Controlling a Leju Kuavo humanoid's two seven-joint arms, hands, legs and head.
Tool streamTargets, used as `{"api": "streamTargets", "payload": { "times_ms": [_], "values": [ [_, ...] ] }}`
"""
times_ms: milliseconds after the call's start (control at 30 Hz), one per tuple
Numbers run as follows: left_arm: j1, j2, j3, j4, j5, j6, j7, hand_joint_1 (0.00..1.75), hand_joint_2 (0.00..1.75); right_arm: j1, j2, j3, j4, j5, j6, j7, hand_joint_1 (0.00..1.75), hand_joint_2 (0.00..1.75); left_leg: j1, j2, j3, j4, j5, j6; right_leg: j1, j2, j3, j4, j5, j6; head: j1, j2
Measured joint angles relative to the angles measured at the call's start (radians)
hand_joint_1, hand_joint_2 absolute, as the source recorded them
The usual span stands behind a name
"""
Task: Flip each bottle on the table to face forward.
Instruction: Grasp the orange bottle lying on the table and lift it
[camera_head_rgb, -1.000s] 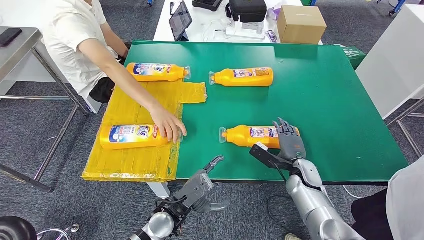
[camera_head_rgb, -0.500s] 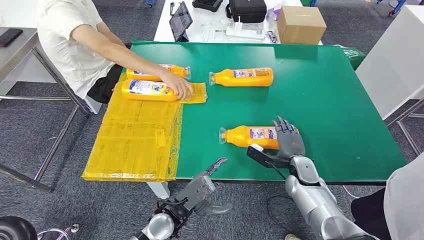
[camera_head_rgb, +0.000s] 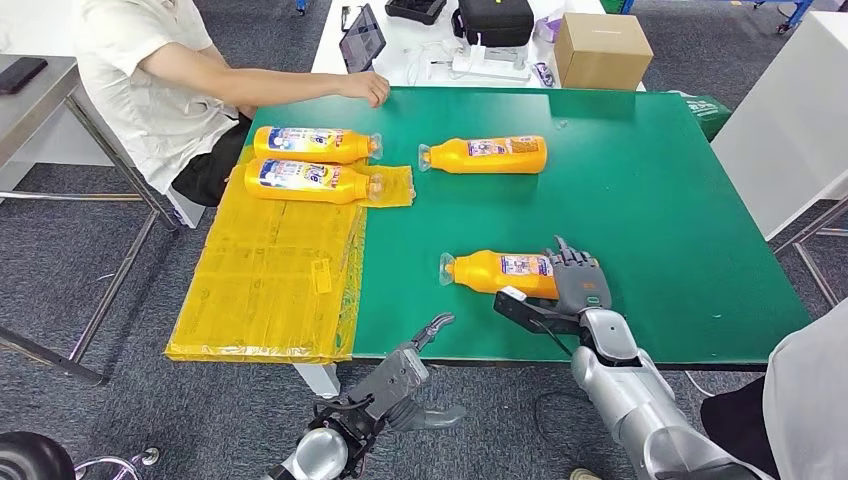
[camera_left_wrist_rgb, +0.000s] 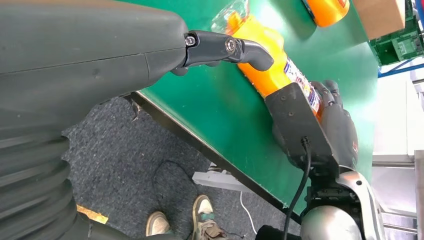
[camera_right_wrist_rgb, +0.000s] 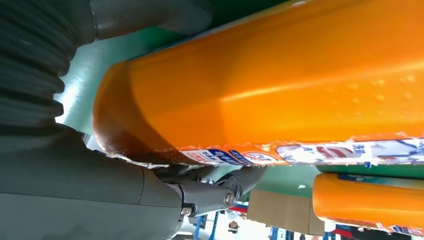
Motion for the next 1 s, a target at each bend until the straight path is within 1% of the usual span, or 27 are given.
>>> {"api": "streamTargets", "payload": {
  "times_ms": [267, 433, 500, 633, 900, 1000],
  "values": [
    [-0.008, 0.000, 0.000, 0.001, 0.011, 0.001, -0.009, 0.00, 1.75, -0.045, -0.005, 0.000, 0.067, -0.029, 0.038, -0.025, 1.75, 1.75, 0.000, 0.000, 0.003, 0.000, 0.000, 0.000, 0.000, 0.000, 0.003, 0.000, 0.000, 0.000, 0.000, 0.000],
    [-0.010, -0.001, 0.000, 0.001, 0.026, 0.011, -0.020, 0.00, 1.75, -0.053, -0.005, -0.001, 0.084, -0.047, 0.043, -0.048, 1.75, 1.75, 0.000, 0.000, 0.006, 0.000, 0.000, 0.000, 0.000, 0.000, 0.005, -0.001, 0.000, 0.000, 0.000, 0.000],
    [-0.011, -0.001, 0.001, 0.002, 0.036, 0.019, -0.028, 0.00, 1.75, -0.053, -0.005, -0.004, 0.088, -0.073, 0.047, -0.072, 1.75, 1.75, 0.000, 0.000, 0.007, 0.000, 0.000, 0.000, 0.000, 0.000, 0.006, -0.001, 0.000, 0.000, 0.000, 0.000],
    [-0.008, -0.005, 0.010, 0.002, 0.083, 0.049, -0.057, 0.00, 1.75, -0.050, -0.003, -0.025, 0.090, -0.172, 0.082, -0.152, 1.75, 1.75, 0.000, 0.001, 0.009, 0.000, -0.001, 0.000, 0.000, 0.001, 0.008, -0.001, 0.000, 0.000, 0.000, 0.000],
    [-0.008, -0.007, 0.011, 0.002, 0.088, 0.052, -0.059, 0.00, 1.75, -0.050, -0.003, -0.027, 0.090, -0.182, 0.087, -0.159, 1.75, 1.75, 0.000, 0.001, 0.009, 0.000, -0.001, 0.000, 0.000, 0.001, 0.008, -0.001, 0.000, 0.000, 0.000, 0.000],
    [-0.007, -0.011, 0.019, 0.002, 0.118, 0.065, -0.069, 0.00, 1.75, -0.051, -0.002, -0.041, 0.089, -0.222, 0.108, -0.186, 1.75, 1.75, 0.000, 0.002, 0.010, 0.000, -0.001, 0.000, 0.000, 0.001, 0.009, -0.001, 0.000, 0.000, 0.000, 0.000]
  ]
}}
